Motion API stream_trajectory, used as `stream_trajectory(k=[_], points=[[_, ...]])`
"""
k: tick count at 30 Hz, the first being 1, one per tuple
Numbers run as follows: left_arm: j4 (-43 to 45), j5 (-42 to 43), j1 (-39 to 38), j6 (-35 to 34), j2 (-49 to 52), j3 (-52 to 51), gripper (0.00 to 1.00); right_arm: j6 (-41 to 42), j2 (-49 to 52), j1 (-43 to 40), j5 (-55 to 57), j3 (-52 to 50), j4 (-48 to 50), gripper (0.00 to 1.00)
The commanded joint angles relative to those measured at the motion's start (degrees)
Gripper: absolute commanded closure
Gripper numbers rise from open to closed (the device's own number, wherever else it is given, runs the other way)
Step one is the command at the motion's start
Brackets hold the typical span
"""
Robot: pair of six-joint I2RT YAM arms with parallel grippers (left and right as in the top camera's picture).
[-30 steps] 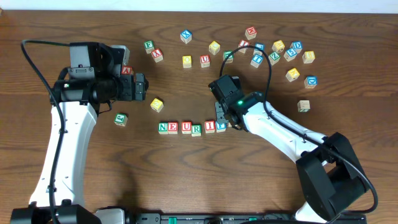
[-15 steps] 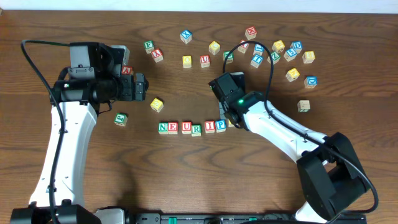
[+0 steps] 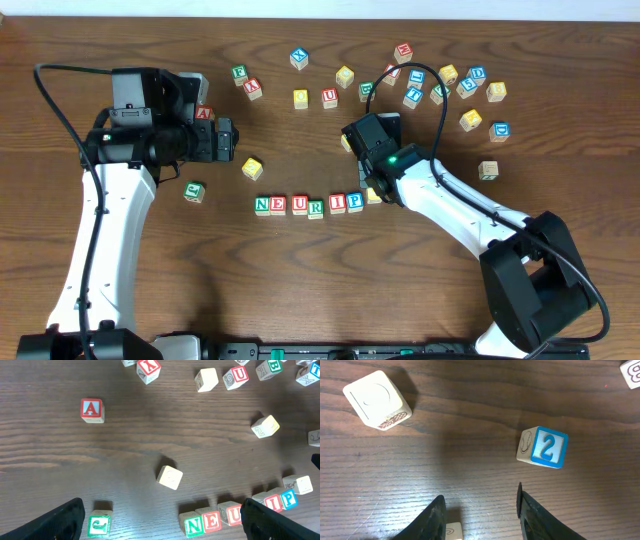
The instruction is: Spell out NEURIPS
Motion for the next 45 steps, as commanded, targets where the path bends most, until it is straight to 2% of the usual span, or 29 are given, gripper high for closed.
stream_trajectory(k=[1,9,17,45], points=[[0.02,0.85,0.13,1.18,0.07,1.27,0.02,1.97,-0.5,-0.07,-0.02,1.01,-0.09,0.59],[0.0,0.85,0.13,1.18,0.07,1.27,0.02,2.58,1.81,-0.07,-1.73,1.01,-0.26,0.62],[0.02,0.85,0.13,1.18,0.07,1.27,0.02,3.04,1.86,-0.04,-2.12,0.92,-0.94,0.58],[0.0,0.85,0.13,1.18,0.07,1.27,0.02,5.81,1.92,-0.02,-5.18,-3.21,-1.16,0.6]])
